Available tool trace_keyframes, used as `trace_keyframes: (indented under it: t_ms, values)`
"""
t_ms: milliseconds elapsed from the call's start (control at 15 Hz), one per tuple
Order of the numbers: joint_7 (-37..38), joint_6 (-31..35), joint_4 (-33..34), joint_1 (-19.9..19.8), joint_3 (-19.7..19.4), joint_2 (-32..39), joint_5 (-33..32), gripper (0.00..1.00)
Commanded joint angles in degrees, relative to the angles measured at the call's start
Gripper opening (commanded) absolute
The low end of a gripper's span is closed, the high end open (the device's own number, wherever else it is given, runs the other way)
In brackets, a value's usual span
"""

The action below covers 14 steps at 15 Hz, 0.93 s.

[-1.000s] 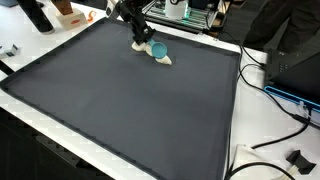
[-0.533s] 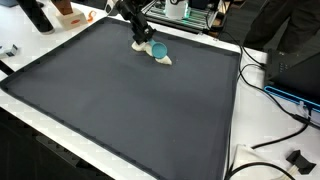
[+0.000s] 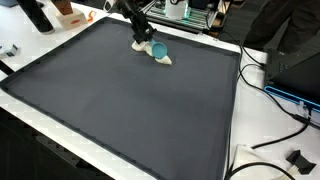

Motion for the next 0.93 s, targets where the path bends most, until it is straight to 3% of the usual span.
trace_keyframes:
  t_ms: [0,267,867]
  values:
    - [0.31,4.2,-1.38,-0.45,0.39,2.73,-0.1,0.25]
    - [1.04,4.37,-1.67,-0.63,0.29,3.21,0.62,0.25]
    - [0.54,5.56,-1.79,0.43,1.04,1.89,-6.72,0.25]
